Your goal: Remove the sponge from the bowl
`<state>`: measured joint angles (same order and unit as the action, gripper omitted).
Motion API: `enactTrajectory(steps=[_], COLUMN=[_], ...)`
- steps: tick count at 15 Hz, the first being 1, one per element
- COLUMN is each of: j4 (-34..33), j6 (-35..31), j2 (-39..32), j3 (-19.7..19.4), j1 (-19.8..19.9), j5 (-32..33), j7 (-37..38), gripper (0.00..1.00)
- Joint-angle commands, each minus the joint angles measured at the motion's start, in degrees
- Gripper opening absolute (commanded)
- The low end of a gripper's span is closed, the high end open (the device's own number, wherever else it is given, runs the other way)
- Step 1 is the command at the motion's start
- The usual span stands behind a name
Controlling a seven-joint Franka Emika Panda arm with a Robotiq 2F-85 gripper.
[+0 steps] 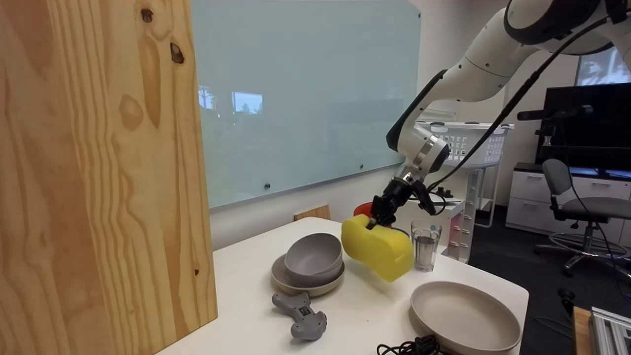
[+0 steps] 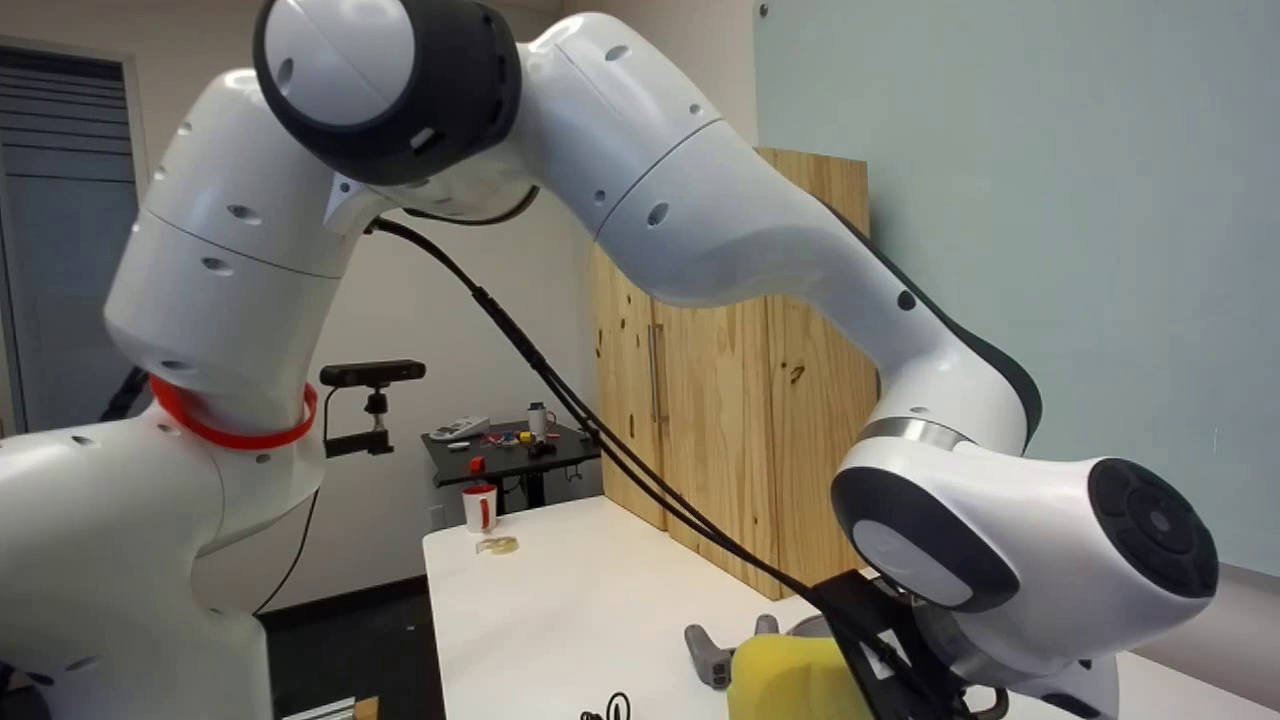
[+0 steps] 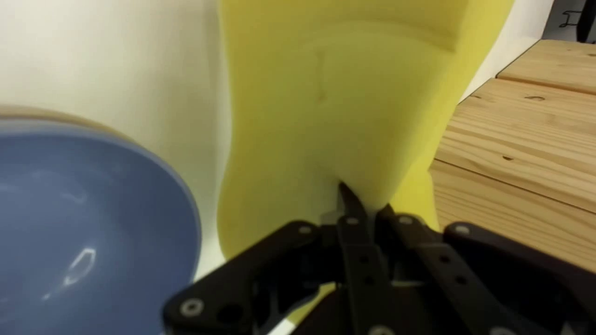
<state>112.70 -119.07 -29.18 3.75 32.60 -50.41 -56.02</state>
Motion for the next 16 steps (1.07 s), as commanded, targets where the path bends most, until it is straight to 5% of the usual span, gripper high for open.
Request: enactTrajectory(steps=[1, 7, 8, 10, 16], j4=[2.55, 2.37, 2.26, 2.37, 2.31], j6=[1.45, 1.99, 1.96, 2.05, 2.78], j2=[0.77, 0.47, 0.34, 0.58, 1.32], j3=[-5.36, -9.52, -9.80, -10.18, -10.31], j1=[-2.95, -5.91, -6.29, -6.89, -8.08], j5=[-1.72, 0.28, 0.33, 0.27, 0.41], j7=[-3.45, -5.66, -6.03, -6.58, -9.60], gripper=[0.02, 0.07, 0.32, 0.39, 0.84])
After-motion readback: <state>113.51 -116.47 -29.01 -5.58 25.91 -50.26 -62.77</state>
